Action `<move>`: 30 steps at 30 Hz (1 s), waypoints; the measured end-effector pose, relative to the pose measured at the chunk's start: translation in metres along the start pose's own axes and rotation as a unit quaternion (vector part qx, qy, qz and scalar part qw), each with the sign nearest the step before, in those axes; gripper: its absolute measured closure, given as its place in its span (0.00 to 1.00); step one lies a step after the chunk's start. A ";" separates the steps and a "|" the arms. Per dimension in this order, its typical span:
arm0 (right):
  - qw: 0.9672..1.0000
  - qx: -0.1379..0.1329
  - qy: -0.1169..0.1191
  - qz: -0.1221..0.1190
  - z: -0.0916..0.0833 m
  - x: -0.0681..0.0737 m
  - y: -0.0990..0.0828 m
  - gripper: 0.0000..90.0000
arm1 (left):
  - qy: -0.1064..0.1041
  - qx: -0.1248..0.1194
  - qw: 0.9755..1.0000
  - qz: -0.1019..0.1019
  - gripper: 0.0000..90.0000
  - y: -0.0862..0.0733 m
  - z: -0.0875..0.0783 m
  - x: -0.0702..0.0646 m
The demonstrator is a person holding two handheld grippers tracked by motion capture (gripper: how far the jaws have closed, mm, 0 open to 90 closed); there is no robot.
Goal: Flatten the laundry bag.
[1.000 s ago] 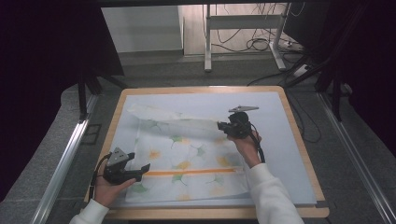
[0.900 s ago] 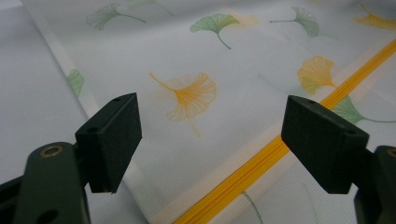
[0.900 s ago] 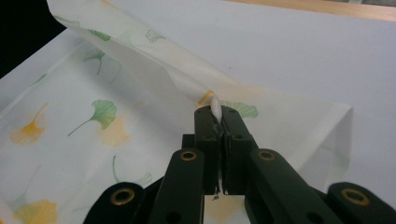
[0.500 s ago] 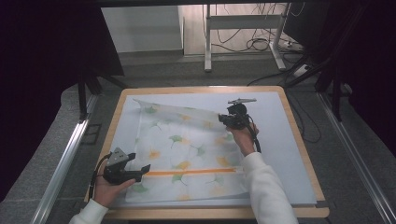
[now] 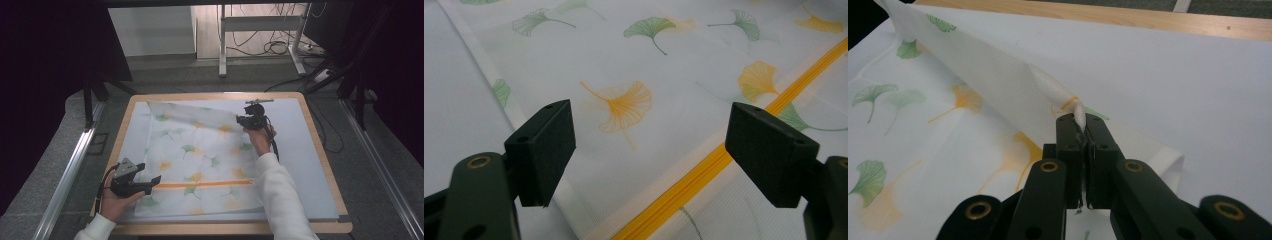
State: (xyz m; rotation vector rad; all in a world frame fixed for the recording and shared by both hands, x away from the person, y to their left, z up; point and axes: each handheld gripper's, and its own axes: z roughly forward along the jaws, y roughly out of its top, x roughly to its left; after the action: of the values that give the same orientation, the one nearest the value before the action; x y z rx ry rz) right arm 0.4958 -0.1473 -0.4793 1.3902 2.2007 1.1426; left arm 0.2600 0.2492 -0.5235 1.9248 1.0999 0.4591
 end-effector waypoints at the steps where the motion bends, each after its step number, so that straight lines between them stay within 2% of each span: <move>1: 1.000 0.000 0.000 0.000 0.000 0.000 0.000 0.95 | 0.001 0.000 1.000 0.000 0.22 0.000 0.000 0.000; 4: 1.000 -0.005 -0.001 0.012 0.004 -0.011 0.006 0.95 | 0.006 0.001 1.000 0.003 0.22 0.000 0.000 0.000; 9: 1.000 -0.014 -0.010 0.014 0.007 -0.022 0.013 0.93 | 0.008 -0.001 1.000 0.003 0.22 0.000 -0.001 0.000; 10: 1.000 -0.017 -0.012 0.011 0.007 -0.024 0.015 0.89 | 0.008 0.000 1.000 0.003 0.22 0.000 -0.001 0.000; 13: 0.999 -0.027 -0.036 0.002 0.008 -0.025 0.020 0.67 | 0.009 -0.001 1.000 0.004 0.22 0.000 -0.001 -0.001; 15: 0.998 -0.035 -0.044 0.005 0.006 -0.024 0.021 0.65 | 0.010 -0.002 1.000 0.003 0.22 0.000 -0.002 0.000; 18: 0.998 -0.048 -0.039 0.012 -0.004 -0.023 0.022 0.61 | 0.009 -0.004 1.000 0.001 0.22 -0.001 -0.002 0.000; 20: 0.998 -0.048 -0.049 0.002 -0.011 -0.023 0.022 0.58 | 0.008 -0.003 1.000 0.004 0.22 -0.001 -0.002 -0.002; 24: 0.998 -0.043 -0.048 -0.003 -0.021 -0.024 0.020 0.57 | 0.008 -0.002 1.000 0.008 0.22 0.000 -0.002 -0.004; 28: 0.999 -0.037 -0.030 -0.009 -0.034 -0.023 0.012 0.55 | 0.008 -0.001 1.000 0.007 0.22 0.000 -0.001 -0.004; 29: 0.999 -0.029 -0.017 -0.019 -0.041 -0.020 0.006 0.54 | 0.008 -0.002 1.000 0.006 0.22 0.000 0.000 -0.003; 30: 0.999 -0.029 -0.017 -0.019 -0.041 -0.020 0.006 0.54 | 0.006 -0.003 1.000 0.004 0.22 0.000 0.000 -0.003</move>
State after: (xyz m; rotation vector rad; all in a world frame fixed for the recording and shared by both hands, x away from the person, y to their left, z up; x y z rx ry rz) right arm 0.4841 -0.1828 -0.4516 1.3285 2.1435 1.1532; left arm 0.2582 0.2470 -0.5229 1.9252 1.0982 0.4791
